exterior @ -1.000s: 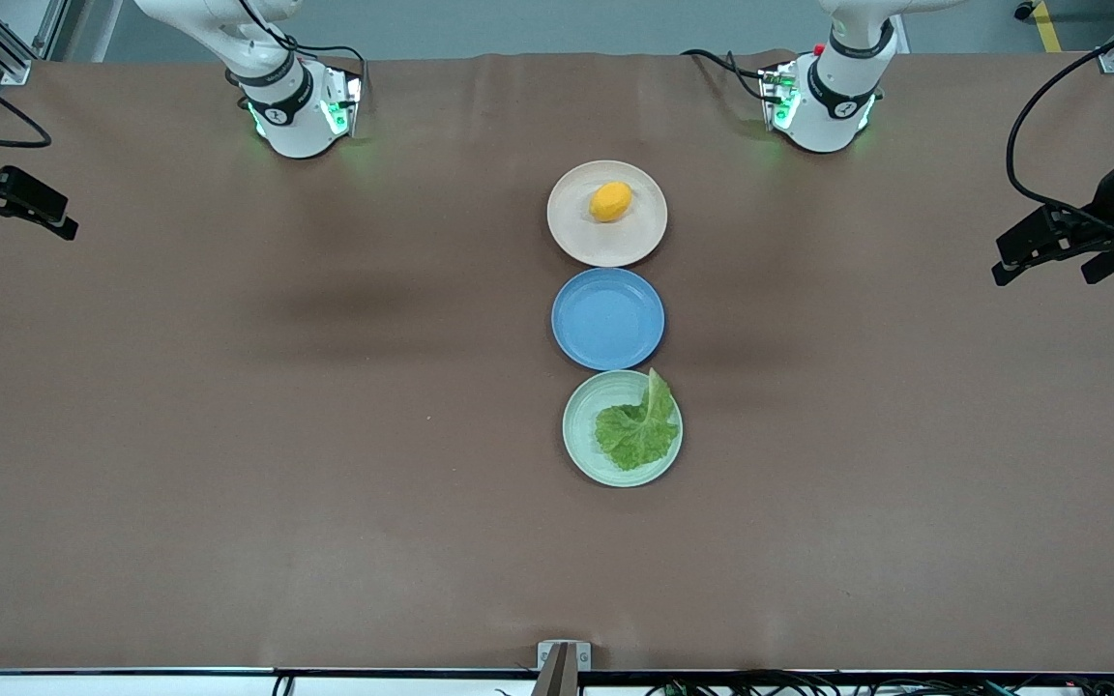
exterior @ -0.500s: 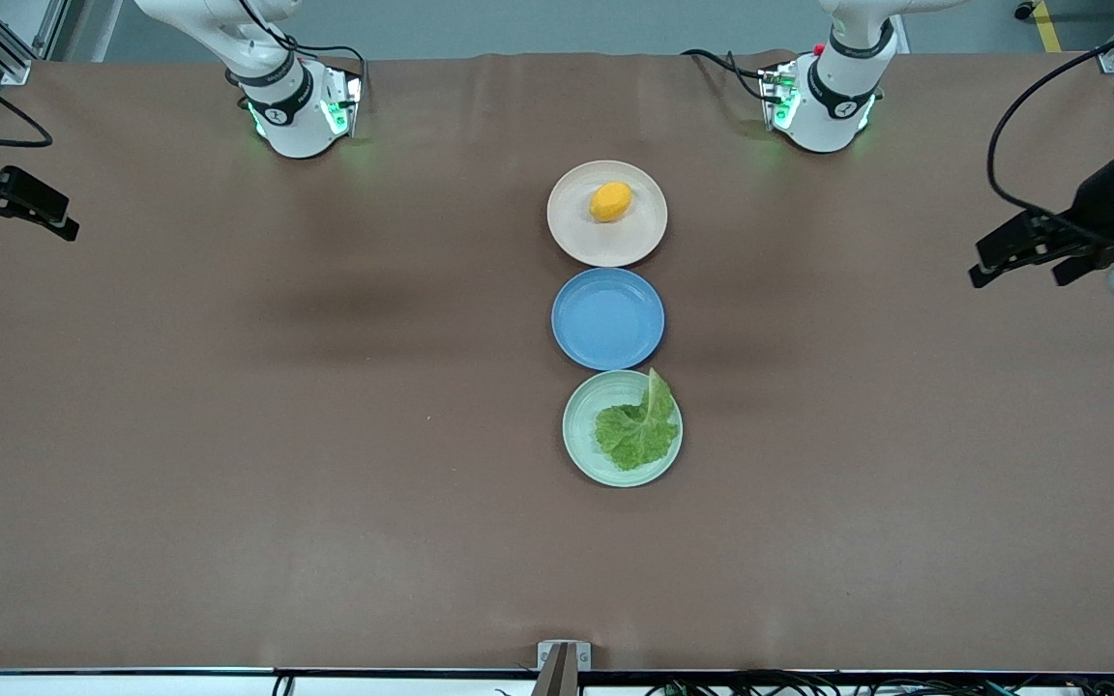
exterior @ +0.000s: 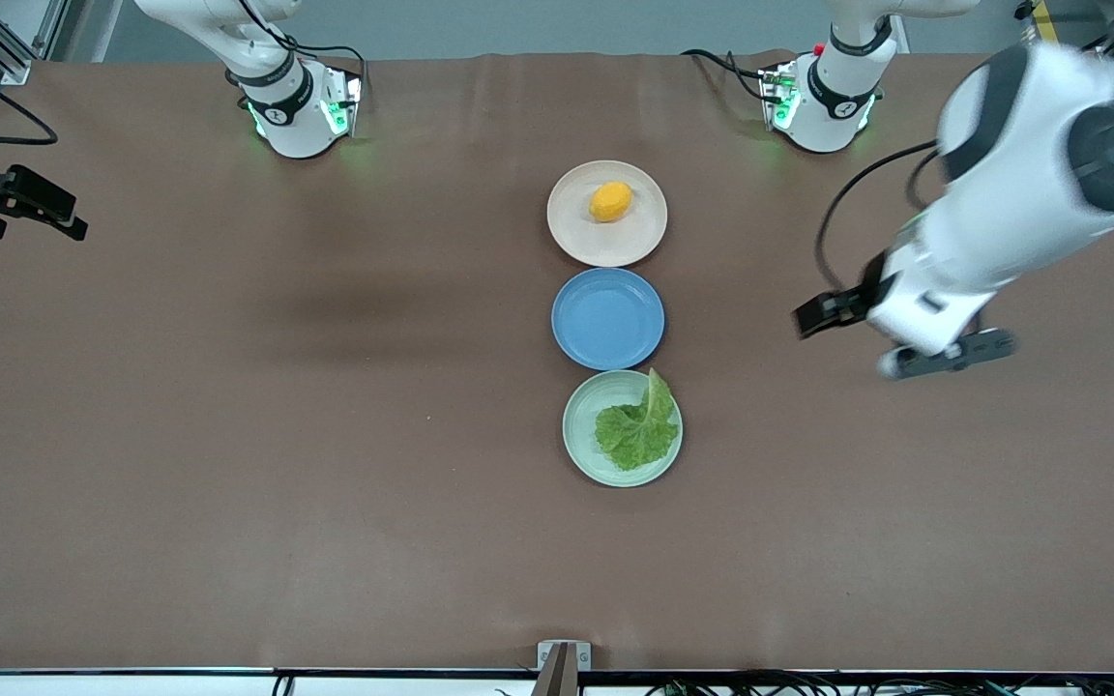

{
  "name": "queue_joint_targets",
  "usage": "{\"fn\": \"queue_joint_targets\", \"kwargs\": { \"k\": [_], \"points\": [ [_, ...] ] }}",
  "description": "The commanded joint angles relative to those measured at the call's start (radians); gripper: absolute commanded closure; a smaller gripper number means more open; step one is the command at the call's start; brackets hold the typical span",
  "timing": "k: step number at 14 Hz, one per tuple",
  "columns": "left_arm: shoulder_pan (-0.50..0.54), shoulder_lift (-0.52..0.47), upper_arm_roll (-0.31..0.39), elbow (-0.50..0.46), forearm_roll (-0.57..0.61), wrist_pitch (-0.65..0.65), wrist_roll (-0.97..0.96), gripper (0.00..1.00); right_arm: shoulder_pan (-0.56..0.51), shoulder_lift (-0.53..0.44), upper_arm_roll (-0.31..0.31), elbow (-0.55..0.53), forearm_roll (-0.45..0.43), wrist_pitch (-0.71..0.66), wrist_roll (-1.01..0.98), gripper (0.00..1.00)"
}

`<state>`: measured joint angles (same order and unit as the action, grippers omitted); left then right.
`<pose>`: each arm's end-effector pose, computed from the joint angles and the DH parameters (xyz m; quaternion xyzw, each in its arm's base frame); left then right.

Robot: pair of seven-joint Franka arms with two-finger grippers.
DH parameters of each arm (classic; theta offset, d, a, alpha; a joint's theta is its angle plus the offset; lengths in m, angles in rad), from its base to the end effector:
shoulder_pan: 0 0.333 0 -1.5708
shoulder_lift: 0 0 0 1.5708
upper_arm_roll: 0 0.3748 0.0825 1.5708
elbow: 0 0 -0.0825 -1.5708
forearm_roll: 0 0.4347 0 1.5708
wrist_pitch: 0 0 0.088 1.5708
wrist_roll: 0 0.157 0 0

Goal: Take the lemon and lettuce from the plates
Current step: 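Lower the left gripper onto the lettuce leaf and close it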

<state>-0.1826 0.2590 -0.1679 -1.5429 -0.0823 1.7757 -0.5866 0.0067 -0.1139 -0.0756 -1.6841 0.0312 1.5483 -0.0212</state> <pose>0.6585 -0.2410 0.4989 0.9897 0.1288 -0.0380 0.0498 0.5575 -0.0359 0.6385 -0.9995 0.0234 0.0102 0.0204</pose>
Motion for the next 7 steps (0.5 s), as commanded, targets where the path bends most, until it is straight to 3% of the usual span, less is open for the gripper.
{"fn": "queue_joint_targets", "kwargs": {
  "k": [1, 7],
  "points": [
    [-0.066, 0.13, 0.004, 0.093, -0.004, 0.036, -0.173, 0.0, -0.004, -0.012, 0.0, -0.016, 0.006, 0.004, -0.039, 0.0],
    [-0.211, 0.307, 0.016, 0.119, 0.007, 0.312, -0.707, 0.0, 0.007, -0.012, 0.0, -0.016, -0.031, 0.004, -0.052, 0.0]
  ]
}}
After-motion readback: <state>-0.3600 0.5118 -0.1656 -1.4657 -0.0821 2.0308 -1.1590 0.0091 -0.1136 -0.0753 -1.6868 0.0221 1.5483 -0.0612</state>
